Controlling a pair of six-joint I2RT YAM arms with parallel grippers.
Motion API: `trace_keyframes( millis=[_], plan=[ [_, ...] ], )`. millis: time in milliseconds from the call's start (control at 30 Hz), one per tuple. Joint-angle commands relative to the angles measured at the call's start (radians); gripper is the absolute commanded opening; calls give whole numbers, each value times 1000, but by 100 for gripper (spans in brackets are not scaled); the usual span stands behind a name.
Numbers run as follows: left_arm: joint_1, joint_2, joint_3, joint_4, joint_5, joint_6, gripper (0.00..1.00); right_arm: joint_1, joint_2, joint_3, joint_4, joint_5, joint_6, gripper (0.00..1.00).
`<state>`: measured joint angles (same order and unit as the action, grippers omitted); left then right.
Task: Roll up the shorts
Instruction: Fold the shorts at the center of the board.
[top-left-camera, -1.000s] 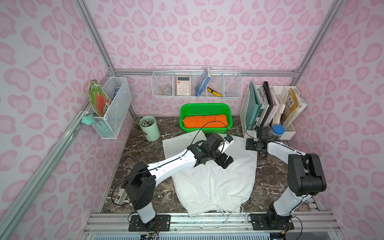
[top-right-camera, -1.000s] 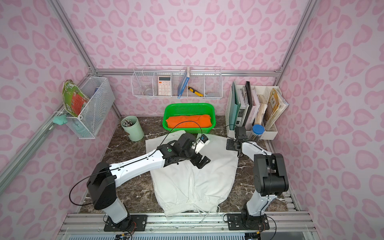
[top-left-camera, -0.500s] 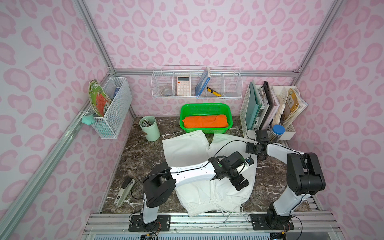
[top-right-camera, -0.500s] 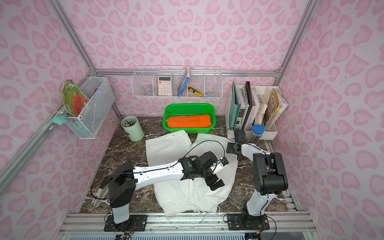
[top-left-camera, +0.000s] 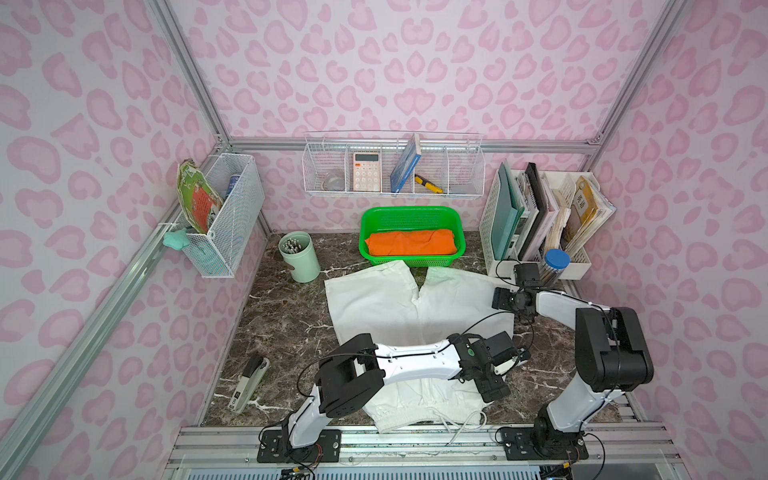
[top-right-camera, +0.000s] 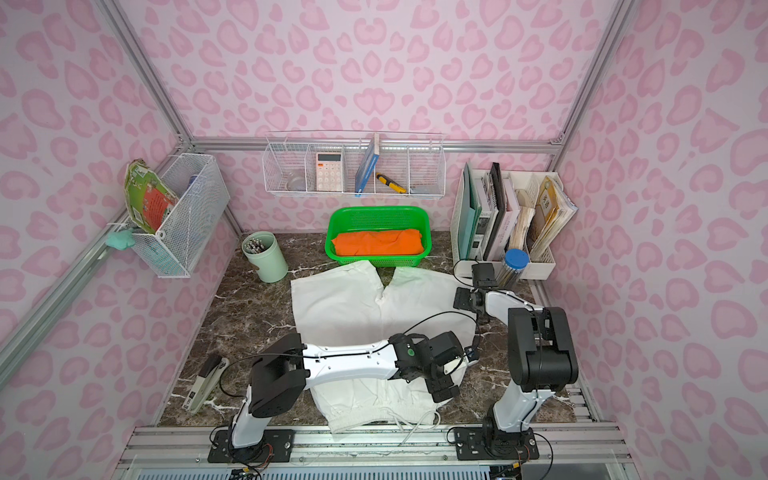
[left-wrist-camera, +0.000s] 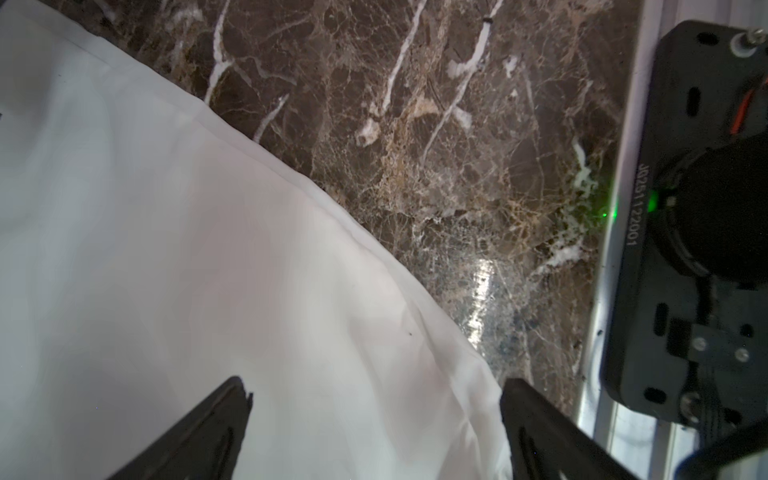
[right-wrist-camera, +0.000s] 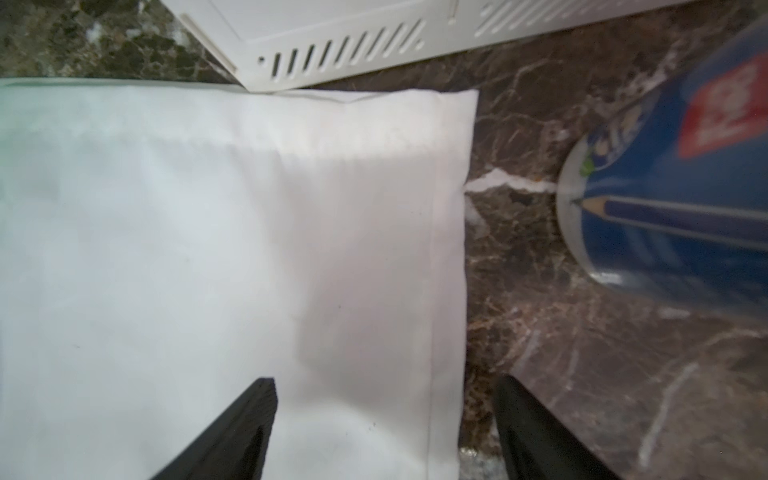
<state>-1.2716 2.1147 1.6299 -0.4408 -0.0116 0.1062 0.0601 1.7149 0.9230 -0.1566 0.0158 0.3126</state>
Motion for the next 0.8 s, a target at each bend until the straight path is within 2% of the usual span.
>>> trace_keyframes(
  millis=[0, 200, 400, 633, 767],
  plan=[
    [-19, 44, 49, -84, -45, 24, 97, -4, -1, -7, 25, -34, 3, 85],
    [-26, 97, 104, -134, -48, 18, 91, -12, -5, -24, 47, -62, 3, 85],
    [-26, 157, 176, -205, -31, 16, 78, -14, 18, -22, 46, -67, -5, 84],
    [-26, 195, 225, -253, -41, -5, 78, -26, 39, -18, 29, -59, -2, 84],
    [-26, 202, 225, -256, -39, -5, 66, -25, 61, -23, 31, -69, -1, 81]
  ],
)
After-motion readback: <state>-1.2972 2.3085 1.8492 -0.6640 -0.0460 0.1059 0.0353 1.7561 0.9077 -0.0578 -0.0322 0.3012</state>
